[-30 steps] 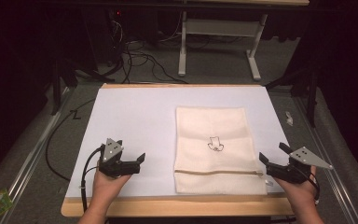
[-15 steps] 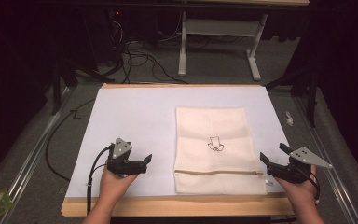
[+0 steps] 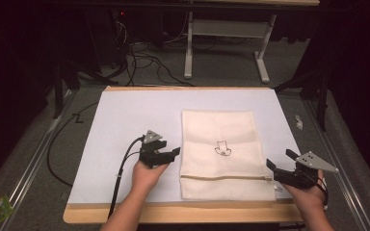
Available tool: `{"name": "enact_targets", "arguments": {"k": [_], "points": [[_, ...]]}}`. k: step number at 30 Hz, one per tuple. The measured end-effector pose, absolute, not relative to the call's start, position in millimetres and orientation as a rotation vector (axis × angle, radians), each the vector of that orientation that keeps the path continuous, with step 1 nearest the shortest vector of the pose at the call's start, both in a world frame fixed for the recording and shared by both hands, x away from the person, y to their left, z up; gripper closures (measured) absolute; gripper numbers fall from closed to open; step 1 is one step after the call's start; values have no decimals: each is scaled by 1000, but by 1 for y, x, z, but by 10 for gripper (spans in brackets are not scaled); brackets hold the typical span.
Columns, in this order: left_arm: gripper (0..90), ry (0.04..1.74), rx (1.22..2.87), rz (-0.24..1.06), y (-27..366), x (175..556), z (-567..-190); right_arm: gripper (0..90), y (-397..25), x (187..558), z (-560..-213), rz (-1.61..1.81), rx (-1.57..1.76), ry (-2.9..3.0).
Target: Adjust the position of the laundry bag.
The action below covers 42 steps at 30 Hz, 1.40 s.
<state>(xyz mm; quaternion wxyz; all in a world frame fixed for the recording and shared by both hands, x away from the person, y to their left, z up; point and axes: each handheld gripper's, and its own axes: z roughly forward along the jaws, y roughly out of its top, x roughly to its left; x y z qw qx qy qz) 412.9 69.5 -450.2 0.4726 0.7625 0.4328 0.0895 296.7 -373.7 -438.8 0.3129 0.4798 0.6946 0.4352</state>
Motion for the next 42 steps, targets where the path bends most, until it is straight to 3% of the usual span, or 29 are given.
{"name": "enact_targets", "arguments": {"k": [3, 9, 12, 14, 16, 20, 31, 32, 35, 37, 39, 41, 42], "points": [[437, 1049, 1900, 251, 43, 429, -448, 157, -375, 296, -438, 1158, 1278, 1816], [445, 1134, 2008, 292, 10, 465, -466, 158, -377, 295, -438, 1181, 1291, 1811], [582, 1128, 2045, 266, 1, 466, -474, 158, -377, 294, -439, 1181, 1302, 1813], [680, 1105, 2066, 327, -4, 463, -476, 160, -380, 295, -439, 1187, 1309, 1807], [842, 1106, 2064, 322, -2, 464, -475, 161, -381, 295, -439, 1210, 1336, 1797], [886, 1111, 2054, 375, 7, 462, -472, 164, -381, 295, -440, 1201, 1332, 1803], [871, 1279, 1943, 492, 72, 485, -466, 171, -373, 298, -442, 1185, 1320, 1831], [836, 1281, 1930, 482, 75, 486, -467, 176, -373, 298, -442, 1188, 1319, 1833], [592, 1256, 1922, 473, 83, 479, -462, 187, -371, 299, -443, 1189, 1320, 1845], [513, 1213, 1904, 527, 89, 466, -452, 198, -371, 299, -444, 1186, 1316, 1853], [483, 1176, 1876, 553, 94, 452, -444, 235, -371, 299, -446, 1180, 1314, 1859], [443, 1163, 1870, 569, 97, 443, -441, 366, -371, 300, -446, 1196, 1309, 1874], [440, 1136, 1862, 563, 105, 426, -438, 381, -369, 299, -446, 1183, 1303, 1877]]}}
